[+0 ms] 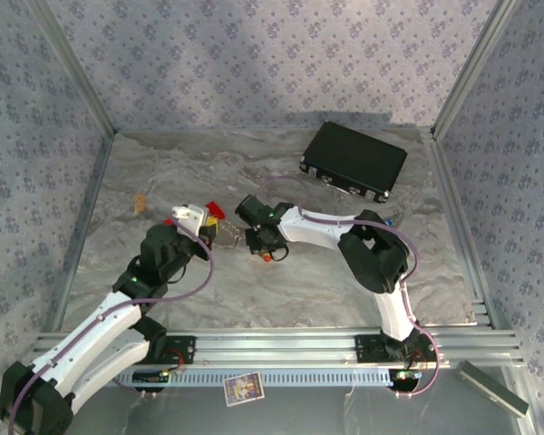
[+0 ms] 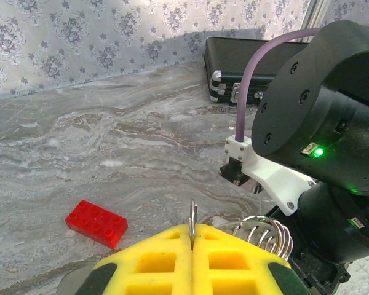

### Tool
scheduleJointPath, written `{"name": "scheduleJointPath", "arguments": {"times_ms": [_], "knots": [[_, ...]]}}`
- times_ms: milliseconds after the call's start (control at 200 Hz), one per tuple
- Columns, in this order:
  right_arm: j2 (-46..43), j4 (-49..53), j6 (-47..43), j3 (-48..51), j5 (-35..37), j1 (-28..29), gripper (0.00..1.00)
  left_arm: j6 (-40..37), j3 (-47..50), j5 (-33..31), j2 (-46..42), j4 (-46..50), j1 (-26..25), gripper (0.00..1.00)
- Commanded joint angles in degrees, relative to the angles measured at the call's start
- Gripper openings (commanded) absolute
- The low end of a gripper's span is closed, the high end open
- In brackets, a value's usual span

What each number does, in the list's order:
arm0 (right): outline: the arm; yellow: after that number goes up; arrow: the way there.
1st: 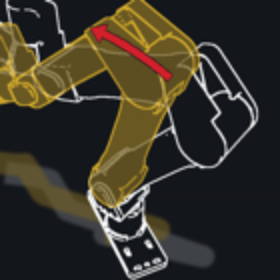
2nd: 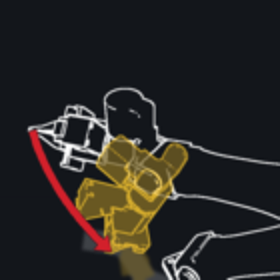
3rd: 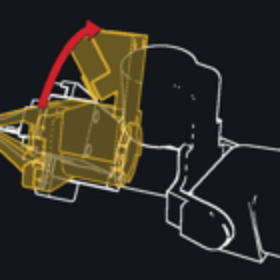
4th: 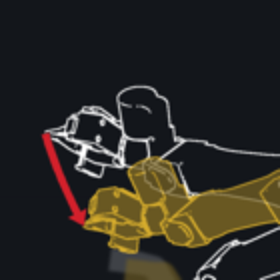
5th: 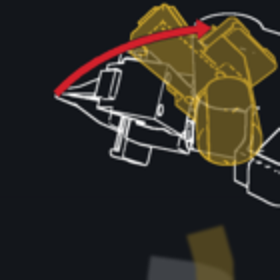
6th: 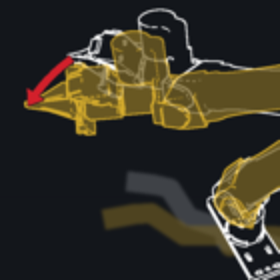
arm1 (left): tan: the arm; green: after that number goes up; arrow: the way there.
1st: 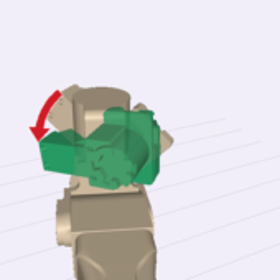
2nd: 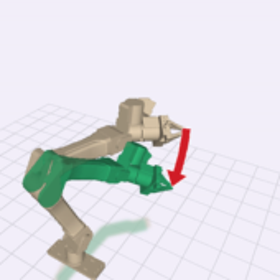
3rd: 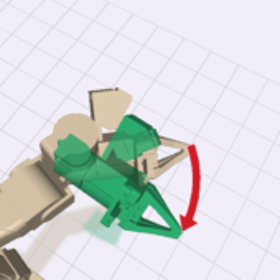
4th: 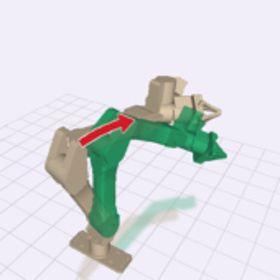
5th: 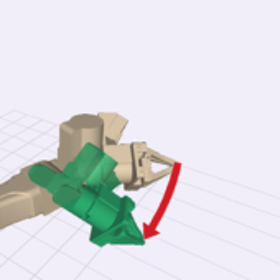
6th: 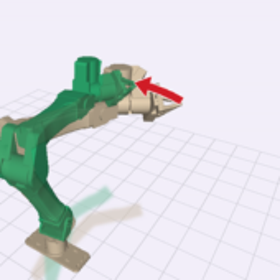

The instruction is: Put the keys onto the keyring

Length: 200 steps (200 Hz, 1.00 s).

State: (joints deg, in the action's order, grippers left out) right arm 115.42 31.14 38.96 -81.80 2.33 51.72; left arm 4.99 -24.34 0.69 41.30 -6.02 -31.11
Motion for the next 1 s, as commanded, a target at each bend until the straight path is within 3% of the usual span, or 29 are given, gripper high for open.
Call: {"name": "scheduleJointPath", "arguments": {"times_ms": [0, 994], "knots": [[0.7, 2.1, -0.4, -1.5, 1.0, -0.2, 0.18, -1.0, -1.9, -0.2, -1.1, -1.5, 0.0, 0.00], [2.7, 5.4, -1.0, -3.7, 1.2, -0.4, 0.13, -1.4, -1.8, -0.5, -1.5, -1.3, 0.0, 0.00]]}}
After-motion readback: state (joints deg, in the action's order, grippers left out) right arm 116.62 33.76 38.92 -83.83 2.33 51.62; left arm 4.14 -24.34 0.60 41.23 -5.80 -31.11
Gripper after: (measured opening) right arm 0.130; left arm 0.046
